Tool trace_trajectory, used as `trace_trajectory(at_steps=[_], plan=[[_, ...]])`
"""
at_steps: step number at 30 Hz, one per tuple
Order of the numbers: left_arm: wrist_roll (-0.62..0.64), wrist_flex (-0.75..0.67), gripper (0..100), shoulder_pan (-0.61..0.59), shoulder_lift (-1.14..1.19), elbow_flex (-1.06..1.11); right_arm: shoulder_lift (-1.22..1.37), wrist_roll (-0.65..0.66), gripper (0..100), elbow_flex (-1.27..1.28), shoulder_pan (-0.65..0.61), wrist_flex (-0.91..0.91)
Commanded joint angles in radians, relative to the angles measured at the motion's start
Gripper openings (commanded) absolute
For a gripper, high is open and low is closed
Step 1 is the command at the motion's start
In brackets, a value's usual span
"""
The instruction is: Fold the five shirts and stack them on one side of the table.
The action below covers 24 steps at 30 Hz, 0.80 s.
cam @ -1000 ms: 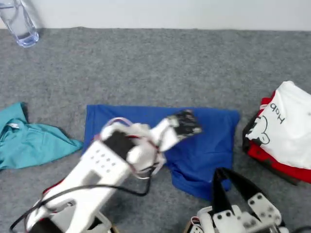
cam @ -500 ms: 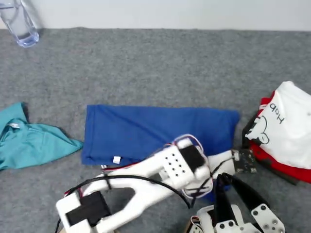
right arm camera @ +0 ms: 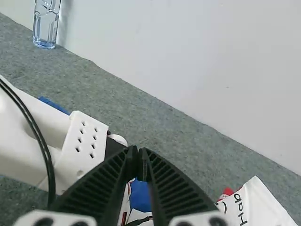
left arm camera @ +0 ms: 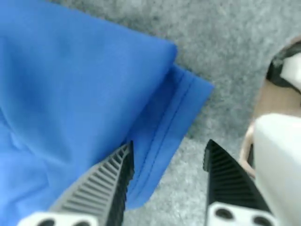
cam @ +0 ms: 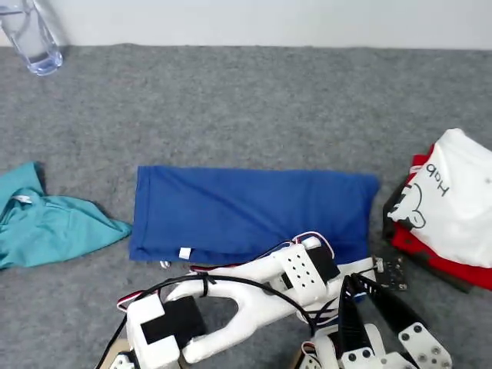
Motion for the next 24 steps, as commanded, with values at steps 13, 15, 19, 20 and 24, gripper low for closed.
trace_trajectory(at_steps=[13,15,19,20,24], plan=[[0.009,-0.152,17,-0.008,-0.132,-0.027,-0.001,-0.011,1.2,-0.02,-0.008,0.035],[0.009,-0.169,17,-0.009,-0.132,-0.024,-0.001,-0.011,1.2,-0.02,-0.008,0.035],[0.009,-0.169,17,-0.008,-0.107,-0.013,-0.002,-0.011,1.2,-0.02,-0.008,0.035],[0.009,-0.164,16,-0.008,-0.103,-0.013,-0.002,-0.011,1.2,-0.02,-0.008,0.036],[0.009,-0.124,16,-0.009,-0.101,-0.022,-0.004,-0.011,1.2,-0.018,-0.008,0.036]])
